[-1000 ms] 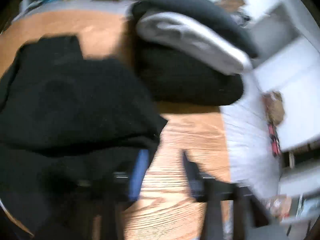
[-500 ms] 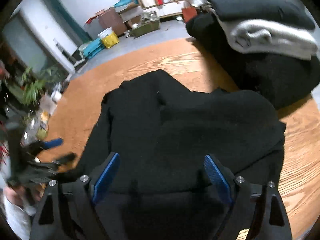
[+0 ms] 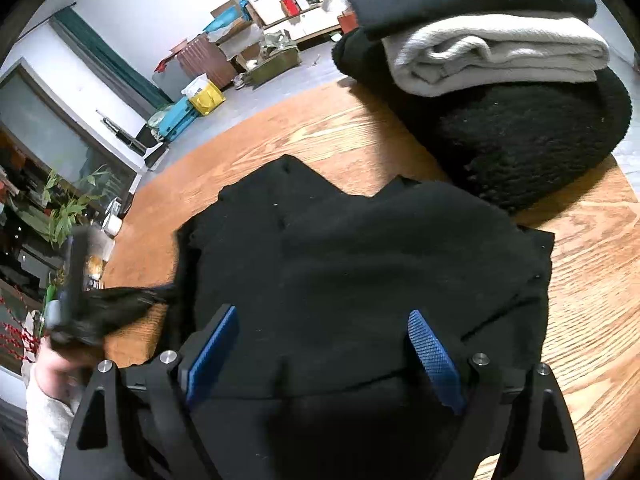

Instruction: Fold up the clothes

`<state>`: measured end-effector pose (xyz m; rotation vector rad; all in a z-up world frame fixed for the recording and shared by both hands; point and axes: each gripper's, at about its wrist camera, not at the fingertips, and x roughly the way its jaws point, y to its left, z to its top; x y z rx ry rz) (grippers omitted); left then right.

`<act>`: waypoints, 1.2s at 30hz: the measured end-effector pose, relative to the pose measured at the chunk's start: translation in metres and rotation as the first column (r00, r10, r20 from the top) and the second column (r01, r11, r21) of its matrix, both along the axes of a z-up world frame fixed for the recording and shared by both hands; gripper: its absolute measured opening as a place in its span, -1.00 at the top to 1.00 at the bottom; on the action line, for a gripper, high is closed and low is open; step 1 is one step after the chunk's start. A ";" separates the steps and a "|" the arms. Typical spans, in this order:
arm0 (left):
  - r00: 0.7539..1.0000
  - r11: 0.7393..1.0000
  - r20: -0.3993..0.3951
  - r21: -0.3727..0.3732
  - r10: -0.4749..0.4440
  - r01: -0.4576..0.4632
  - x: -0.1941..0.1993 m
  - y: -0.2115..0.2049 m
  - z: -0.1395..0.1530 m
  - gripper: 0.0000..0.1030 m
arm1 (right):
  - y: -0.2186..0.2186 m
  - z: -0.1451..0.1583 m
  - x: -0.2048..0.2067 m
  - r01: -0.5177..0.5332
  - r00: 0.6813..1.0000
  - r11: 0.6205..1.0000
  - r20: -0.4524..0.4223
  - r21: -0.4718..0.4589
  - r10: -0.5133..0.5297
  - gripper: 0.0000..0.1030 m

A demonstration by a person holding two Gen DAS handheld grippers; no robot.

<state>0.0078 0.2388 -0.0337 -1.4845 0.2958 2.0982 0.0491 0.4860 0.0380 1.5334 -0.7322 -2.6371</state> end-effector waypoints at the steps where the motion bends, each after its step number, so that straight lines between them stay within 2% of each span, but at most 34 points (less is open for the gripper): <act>1: 0.998 0.998 -0.014 0.028 0.059 -0.059 -0.007 -0.024 0.007 0.92 | 0.002 -0.001 -0.001 0.006 1.000 1.000 0.003 -0.006 -0.006 -0.73; 4: 0.970 0.966 -0.047 0.115 0.237 -0.231 -0.029 -0.095 0.030 0.92 | 0.008 -0.003 -0.001 0.021 1.000 0.999 0.009 -0.037 -0.020 -0.73; 6: 0.934 0.924 -0.059 0.175 0.353 -0.339 -0.043 -0.142 0.045 0.91 | 0.012 -0.005 -0.002 0.030 1.000 0.998 0.007 -0.050 -0.030 -0.73; 7: 0.907 0.897 -0.050 0.179 0.419 -0.405 -0.052 -0.166 0.044 0.88 | 0.013 -0.005 -0.002 0.035 0.999 0.998 0.007 -0.055 -0.035 -0.73; 9: 0.845 0.842 -0.001 0.095 0.534 -0.531 -0.064 -0.197 0.017 0.81 | 0.014 -0.008 -0.002 0.043 0.999 0.998 0.012 -0.044 -0.043 -0.73; 11: 0.795 0.793 0.040 0.060 0.605 -0.606 -0.069 -0.220 -0.005 0.64 | 0.014 -0.012 -0.003 0.054 0.998 0.998 0.028 -0.033 -0.053 -0.74; 12: 0.775 0.774 0.058 0.047 0.629 -0.631 -0.070 -0.229 -0.013 0.48 | 0.015 -0.014 -0.004 0.059 0.998 0.998 0.040 -0.026 -0.058 -0.74; 13: 0.774 0.772 0.065 0.051 0.630 -0.633 -0.071 -0.233 -0.014 0.32 | 0.015 -0.017 -0.005 0.065 0.997 0.998 0.051 -0.020 -0.064 -0.74; 14: 0.781 0.778 0.057 0.065 0.622 -0.624 -0.073 -0.234 -0.010 0.24 | 0.016 -0.019 -0.005 0.071 0.996 0.997 0.063 -0.013 -0.070 -0.74; 16: 0.819 0.814 0.015 0.101 0.573 -0.572 -0.081 -0.220 0.005 -0.25 | 0.017 -0.024 -0.007 0.081 0.993 0.997 0.086 0.000 -0.081 -0.74; 17: 0.847 0.841 0.000 0.116 0.531 -0.528 -0.083 -0.207 0.012 -0.36 | 0.018 -0.027 -0.008 0.087 0.991 0.996 0.097 0.007 -0.087 -0.74; 18: 0.886 0.879 0.002 0.129 0.463 -0.460 -0.085 -0.186 0.018 -0.47 | 0.018 -0.029 -0.009 0.092 0.990 0.996 0.109 0.014 -0.093 -0.74; 19: 0.919 0.910 0.012 0.139 0.394 -0.392 -0.086 -0.166 0.022 -0.49 | 0.019 -0.032 -0.010 0.097 0.988 0.995 0.119 0.018 -0.099 -0.74; 21: 0.969 0.960 0.066 0.131 0.239 -0.245 -0.094 -0.120 0.019 -0.49 | 0.017 -0.037 -0.014 0.103 0.985 0.995 0.135 0.007 -0.103 -0.75; 23: 0.992 0.992 0.076 0.068 0.100 -0.106 -0.105 -0.065 0.009 -0.49 | 0.012 -0.042 -0.019 0.090 0.985 0.996 0.151 0.005 -0.090 -0.75; 26: 1.000 0.997 0.008 -0.082 0.014 -0.013 -0.120 -0.003 -0.011 -0.49 | 0.005 -0.045 -0.024 0.071 0.986 0.997 0.153 0.006 -0.071 -0.75; 31: 0.993 0.980 -0.026 -0.163 -0.115 0.110 -0.128 0.058 -0.042 -0.48 | -0.003 -0.048 -0.032 0.044 0.987 0.999 0.157 0.002 -0.044 -0.75; 36: 0.985 0.953 0.005 -0.249 -0.175 0.171 -0.128 0.084 -0.067 -0.48 | -0.004 -0.048 -0.032 0.029 0.988 0.999 0.154 -0.019 -0.026 -0.75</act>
